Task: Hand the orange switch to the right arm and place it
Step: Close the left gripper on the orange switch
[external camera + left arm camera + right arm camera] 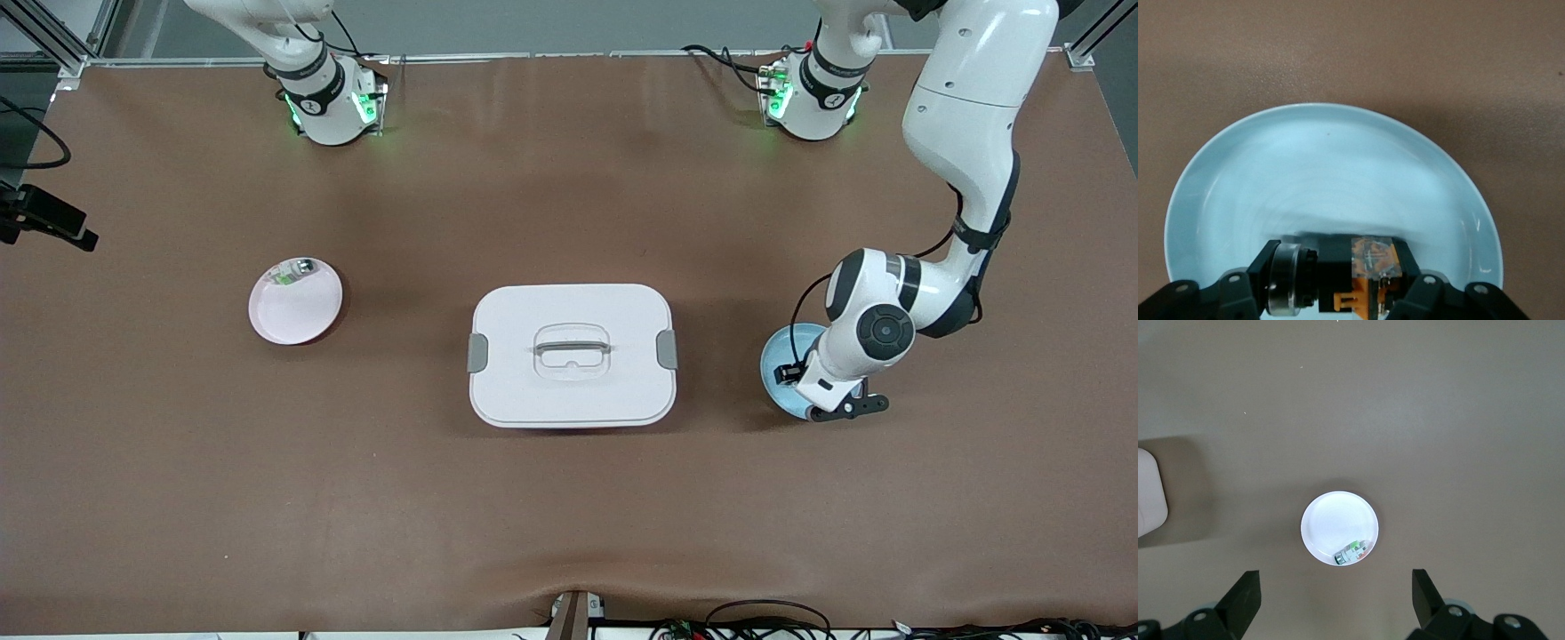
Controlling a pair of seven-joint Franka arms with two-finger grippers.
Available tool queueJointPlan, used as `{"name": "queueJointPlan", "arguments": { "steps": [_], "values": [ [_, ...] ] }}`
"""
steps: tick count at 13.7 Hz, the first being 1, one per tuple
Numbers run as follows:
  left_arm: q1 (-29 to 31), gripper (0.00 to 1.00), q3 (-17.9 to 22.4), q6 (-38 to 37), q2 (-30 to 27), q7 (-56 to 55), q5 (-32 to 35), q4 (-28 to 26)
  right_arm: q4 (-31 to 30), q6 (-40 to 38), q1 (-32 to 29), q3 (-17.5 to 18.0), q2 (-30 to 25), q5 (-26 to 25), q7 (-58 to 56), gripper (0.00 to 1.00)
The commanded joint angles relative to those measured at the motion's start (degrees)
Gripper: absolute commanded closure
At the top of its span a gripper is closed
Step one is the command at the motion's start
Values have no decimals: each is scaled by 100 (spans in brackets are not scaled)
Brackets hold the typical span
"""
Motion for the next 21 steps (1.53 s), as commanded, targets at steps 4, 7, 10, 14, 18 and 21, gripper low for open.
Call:
{"name": "queueJointPlan", "arguments": {
  "steps": [4, 7, 10, 14, 18, 21],
  "values": [
    [4, 87, -26, 6, -49, -113, 56, -13, 11, 25, -28, 35, 9, -38, -30, 0],
    [30, 86, -26, -56, -171, -104, 56, -4, 11, 25, -28, 35, 9, -46, -21, 0],
    [66, 86, -78, -266, -303, -130, -58, 40, 11, 25, -28, 35, 17, -46, -30, 0],
    [92, 86, -78, -486, -549, -78, -330, 75, 11, 25, -20, 35, 18, -46, -30, 0],
    [180, 86, -78, -846, -856, -112, -778, 101, 11, 43, -20, 35, 18, -46, -30, 0],
    [206, 86, -78, -1188, -1234, -191, -1164, 93, 11, 43, -20, 35, 26, -46, -30, 0]
  ]
}}
